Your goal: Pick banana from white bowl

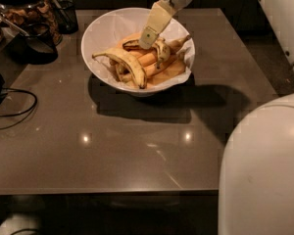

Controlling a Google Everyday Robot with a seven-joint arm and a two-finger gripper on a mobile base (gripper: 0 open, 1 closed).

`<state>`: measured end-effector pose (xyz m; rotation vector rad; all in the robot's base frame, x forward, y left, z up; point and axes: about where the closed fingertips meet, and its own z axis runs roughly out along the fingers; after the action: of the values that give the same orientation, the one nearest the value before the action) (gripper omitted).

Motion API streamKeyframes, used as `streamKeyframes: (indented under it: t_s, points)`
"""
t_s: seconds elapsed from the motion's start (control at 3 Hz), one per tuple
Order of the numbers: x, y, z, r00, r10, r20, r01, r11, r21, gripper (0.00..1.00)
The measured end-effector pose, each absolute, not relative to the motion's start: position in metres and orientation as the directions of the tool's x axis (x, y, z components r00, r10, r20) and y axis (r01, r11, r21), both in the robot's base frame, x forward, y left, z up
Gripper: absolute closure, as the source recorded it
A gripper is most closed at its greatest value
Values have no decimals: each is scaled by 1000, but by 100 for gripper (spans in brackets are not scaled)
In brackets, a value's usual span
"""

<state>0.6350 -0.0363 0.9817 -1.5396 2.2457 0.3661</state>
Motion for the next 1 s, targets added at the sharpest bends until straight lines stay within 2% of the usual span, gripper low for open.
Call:
streamKeyframes:
  t_s: [0.33,0.67,1.0]
  points:
    - [634,-36,981,-321,-830,-456,-932,362,-3,22]
    - [634,-36,981,-321,-830,-456,-932,362,-3,3]
    - [634,-36,981,-321,-830,-456,-932,362,-3,0]
